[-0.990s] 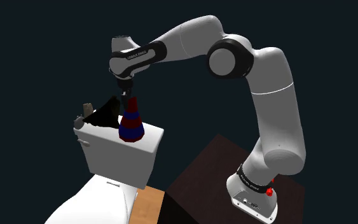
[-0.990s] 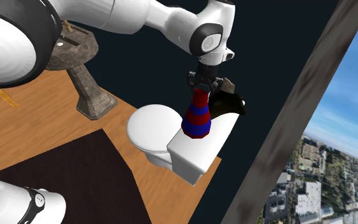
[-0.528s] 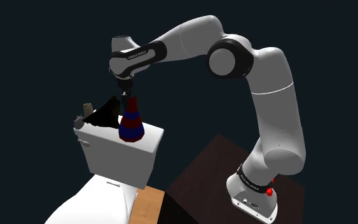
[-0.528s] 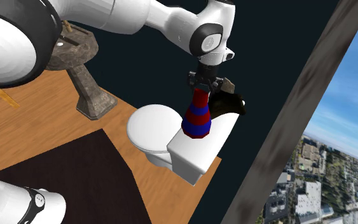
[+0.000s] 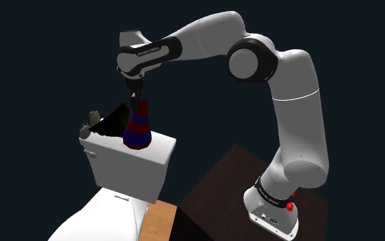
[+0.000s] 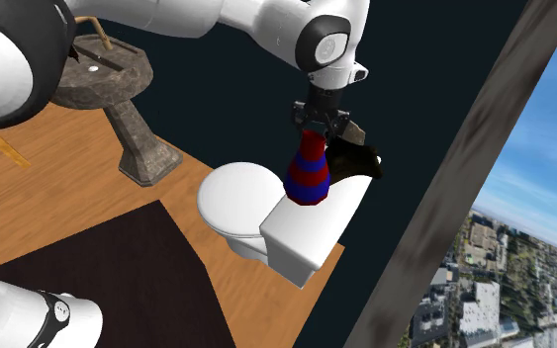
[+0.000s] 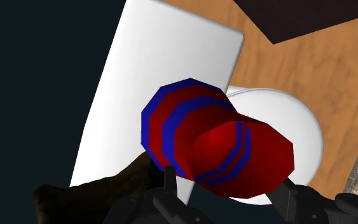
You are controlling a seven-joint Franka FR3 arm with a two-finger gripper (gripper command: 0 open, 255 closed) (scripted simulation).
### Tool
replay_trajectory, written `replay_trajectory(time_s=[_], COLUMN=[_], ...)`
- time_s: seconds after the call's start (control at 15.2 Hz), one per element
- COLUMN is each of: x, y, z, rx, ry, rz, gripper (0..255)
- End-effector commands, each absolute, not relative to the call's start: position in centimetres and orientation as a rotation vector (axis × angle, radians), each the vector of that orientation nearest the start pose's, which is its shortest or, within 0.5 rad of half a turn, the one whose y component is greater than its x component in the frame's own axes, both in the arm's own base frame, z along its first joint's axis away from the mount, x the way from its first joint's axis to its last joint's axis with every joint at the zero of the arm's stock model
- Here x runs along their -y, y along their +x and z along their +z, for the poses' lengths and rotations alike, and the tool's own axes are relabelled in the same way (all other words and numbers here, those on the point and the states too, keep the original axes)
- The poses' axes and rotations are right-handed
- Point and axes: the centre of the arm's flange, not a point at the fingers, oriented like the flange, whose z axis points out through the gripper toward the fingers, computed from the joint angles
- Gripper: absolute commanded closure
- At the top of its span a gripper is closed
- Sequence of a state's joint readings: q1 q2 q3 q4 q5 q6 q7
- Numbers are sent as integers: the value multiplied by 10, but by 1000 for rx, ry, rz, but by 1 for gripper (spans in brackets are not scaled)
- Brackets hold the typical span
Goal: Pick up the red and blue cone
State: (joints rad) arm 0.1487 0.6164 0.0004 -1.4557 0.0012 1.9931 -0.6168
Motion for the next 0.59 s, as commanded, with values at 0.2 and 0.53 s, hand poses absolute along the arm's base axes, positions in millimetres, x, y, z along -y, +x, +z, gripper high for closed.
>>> replay_trajectory(time_s=[0.2,0.53], x=[-105,-105], y=[699,699], z=[345,366], rx=[1165,1165], ry=[-2895,-2895], rz=[117,117], gripper=[255,255])
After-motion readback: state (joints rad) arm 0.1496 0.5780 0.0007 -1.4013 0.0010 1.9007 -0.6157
